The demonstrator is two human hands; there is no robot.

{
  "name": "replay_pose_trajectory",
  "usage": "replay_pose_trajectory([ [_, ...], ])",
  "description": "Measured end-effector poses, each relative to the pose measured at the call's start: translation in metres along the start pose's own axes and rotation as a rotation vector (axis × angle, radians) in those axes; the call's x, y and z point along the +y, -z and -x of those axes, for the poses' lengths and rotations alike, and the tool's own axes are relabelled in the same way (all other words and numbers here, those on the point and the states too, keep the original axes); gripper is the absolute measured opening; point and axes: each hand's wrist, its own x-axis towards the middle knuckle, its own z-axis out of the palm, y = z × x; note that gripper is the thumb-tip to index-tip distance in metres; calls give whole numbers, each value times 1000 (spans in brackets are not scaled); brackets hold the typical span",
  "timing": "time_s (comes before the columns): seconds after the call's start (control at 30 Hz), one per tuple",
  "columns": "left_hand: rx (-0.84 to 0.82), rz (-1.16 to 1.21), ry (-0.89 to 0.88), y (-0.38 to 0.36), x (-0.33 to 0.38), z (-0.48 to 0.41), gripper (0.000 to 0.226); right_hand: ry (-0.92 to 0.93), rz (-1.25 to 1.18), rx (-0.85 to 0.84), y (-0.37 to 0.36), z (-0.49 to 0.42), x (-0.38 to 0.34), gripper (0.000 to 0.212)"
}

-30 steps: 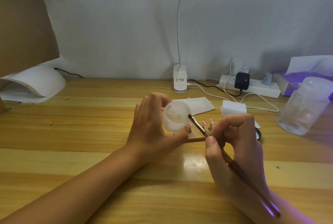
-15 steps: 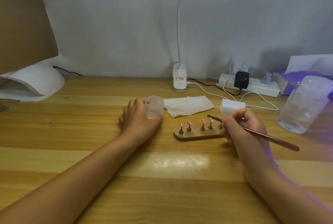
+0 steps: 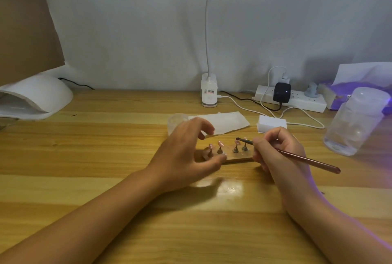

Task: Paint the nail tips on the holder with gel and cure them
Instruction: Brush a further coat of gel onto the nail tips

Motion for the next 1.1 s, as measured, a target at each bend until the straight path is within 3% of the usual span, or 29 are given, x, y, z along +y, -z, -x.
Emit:
replay_pose_trajectory([
  [0.1,-114,-84,-24,-3,-3,0,54,4,31,-3,0,-1,1,10],
  [0.23,-80,-70,-62,-4,-6,1,40,21,65,2,0,0,3,11],
  [0.53,-93,-84,-76,-4,-7,1,36,24,147,18,-2,0,2,11],
  [1.1,-98,-96,-77,-5,-8,1,34,10,51,17,0,1,-2,10],
])
